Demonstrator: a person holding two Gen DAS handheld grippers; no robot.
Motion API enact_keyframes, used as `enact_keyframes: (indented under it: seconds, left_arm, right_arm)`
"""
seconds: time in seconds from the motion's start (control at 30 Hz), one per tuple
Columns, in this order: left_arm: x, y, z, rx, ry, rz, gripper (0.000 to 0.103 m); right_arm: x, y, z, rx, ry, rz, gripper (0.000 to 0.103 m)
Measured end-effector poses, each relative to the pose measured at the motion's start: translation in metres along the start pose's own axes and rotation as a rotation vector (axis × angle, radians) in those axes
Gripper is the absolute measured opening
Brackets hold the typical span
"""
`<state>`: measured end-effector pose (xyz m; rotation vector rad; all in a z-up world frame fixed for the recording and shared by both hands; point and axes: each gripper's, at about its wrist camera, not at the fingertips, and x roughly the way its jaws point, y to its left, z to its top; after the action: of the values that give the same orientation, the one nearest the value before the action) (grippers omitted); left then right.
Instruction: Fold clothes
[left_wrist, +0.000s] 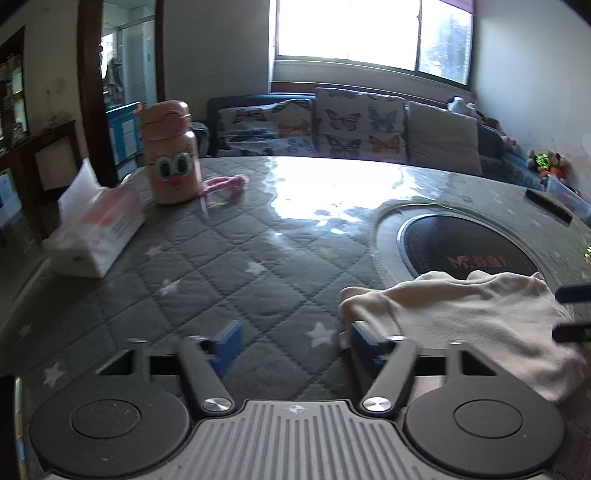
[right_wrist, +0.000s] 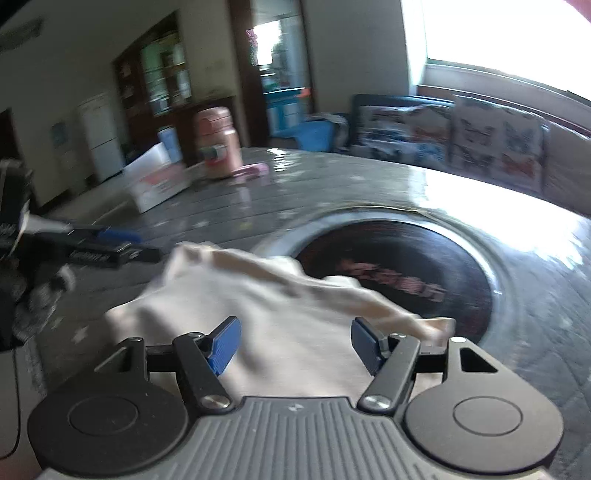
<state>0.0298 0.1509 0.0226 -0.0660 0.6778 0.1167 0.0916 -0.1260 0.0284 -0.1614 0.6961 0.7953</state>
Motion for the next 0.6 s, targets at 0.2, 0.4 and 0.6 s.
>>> enact_keyframes:
  seconds: [0.2,0.4,0.6]
  left_arm:
    - [-0.013,0.01,-0.005,-0.044,-0.008,0.014,0.103]
    - [-0.018,0.019,-0.008,-0.089,0.0,0.018,0.103]
    - [-0.019,0.026,-0.01,-0.14,0.015,0.007,0.103]
  right_arm:
    - [0.013,0.056,0.002,-0.176,0.027,0.078,0.078]
    - [0.03,0.108,0.0,-0.354,0.052,0.145,0.078]
    - [0.045,0.144,-0.007,-0.494,0.054,0.138,0.07]
